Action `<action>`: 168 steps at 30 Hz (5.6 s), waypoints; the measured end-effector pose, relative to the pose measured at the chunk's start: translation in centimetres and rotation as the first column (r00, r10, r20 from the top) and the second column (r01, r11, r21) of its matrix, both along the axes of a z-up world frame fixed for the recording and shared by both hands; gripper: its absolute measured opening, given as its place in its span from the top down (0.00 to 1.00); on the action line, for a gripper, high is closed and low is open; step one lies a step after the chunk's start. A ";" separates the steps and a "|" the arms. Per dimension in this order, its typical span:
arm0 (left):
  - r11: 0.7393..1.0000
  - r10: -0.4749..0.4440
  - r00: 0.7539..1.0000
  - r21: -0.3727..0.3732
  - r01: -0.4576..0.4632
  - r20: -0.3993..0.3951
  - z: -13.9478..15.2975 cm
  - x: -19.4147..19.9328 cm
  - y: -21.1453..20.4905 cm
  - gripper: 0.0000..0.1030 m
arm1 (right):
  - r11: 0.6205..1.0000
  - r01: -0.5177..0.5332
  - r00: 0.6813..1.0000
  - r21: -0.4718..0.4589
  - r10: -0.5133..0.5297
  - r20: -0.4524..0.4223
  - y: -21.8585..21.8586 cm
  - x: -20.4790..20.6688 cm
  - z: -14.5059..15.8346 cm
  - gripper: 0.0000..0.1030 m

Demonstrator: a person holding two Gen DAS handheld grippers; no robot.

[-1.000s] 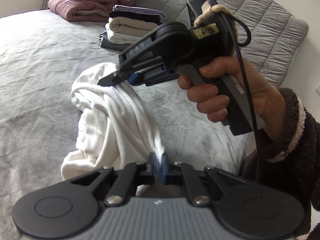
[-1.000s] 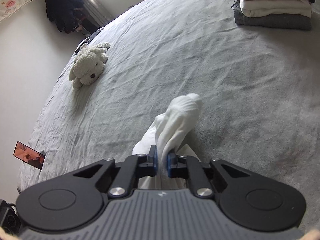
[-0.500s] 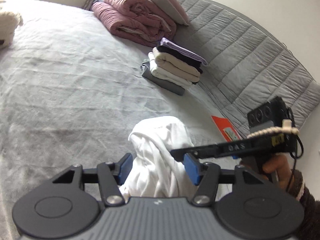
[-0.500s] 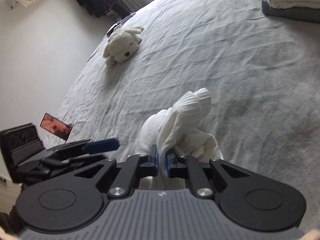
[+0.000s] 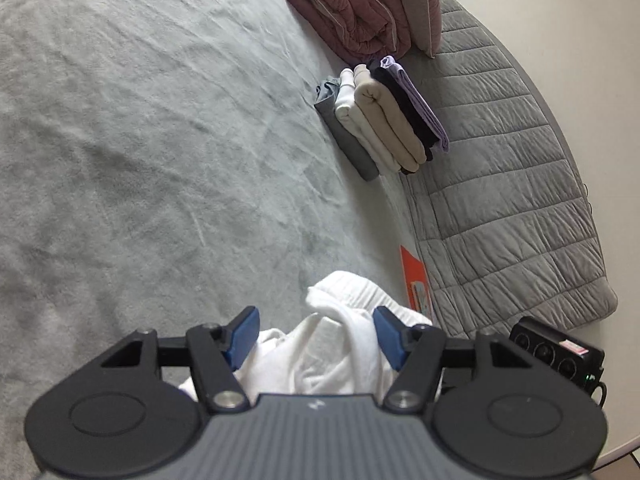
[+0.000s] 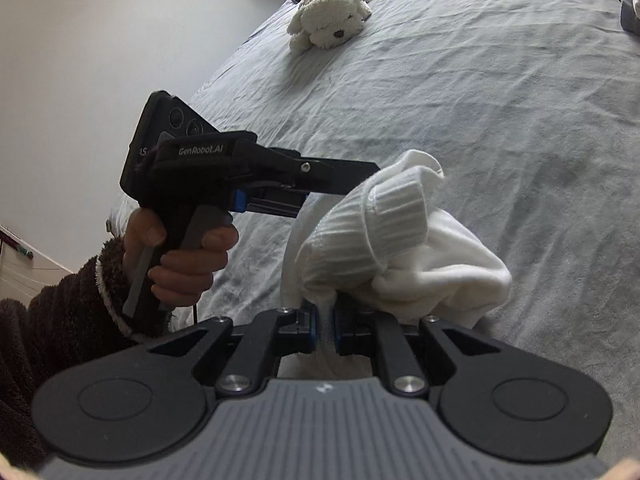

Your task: Fold clothes

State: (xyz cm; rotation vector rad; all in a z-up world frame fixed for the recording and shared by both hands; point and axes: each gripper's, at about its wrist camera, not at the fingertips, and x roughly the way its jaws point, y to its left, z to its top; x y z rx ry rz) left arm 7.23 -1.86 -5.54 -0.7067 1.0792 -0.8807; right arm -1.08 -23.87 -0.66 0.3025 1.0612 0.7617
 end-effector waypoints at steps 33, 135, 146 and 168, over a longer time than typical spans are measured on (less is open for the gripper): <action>0.716 0.481 0.782 0.337 -0.611 0.396 4.9 -10.2 18.4 0.97 | 0.987 -0.153 0.984 -0.049 0.156 0.086 16.4 1.3 -2.9 0.82; 0.184 0.837 0.385 0.462 -0.867 0.390 1.6 -7.3 36.8 0.94 | 0.905 -0.084 0.835 -0.417 0.292 0.466 50.3 23.1 -3.2 0.94; 0.201 0.860 0.369 0.430 -0.880 0.352 1.4 -7.3 37.3 0.72 | 0.926 -0.032 0.878 -0.377 0.206 0.432 46.7 23.1 -1.4 0.62; 0.404 0.684 0.570 0.415 -0.815 0.455 4.1 -6.5 30.7 0.48 | 0.911 0.133 0.950 -0.389 -0.005 0.312 23.4 14.8 0.8 0.62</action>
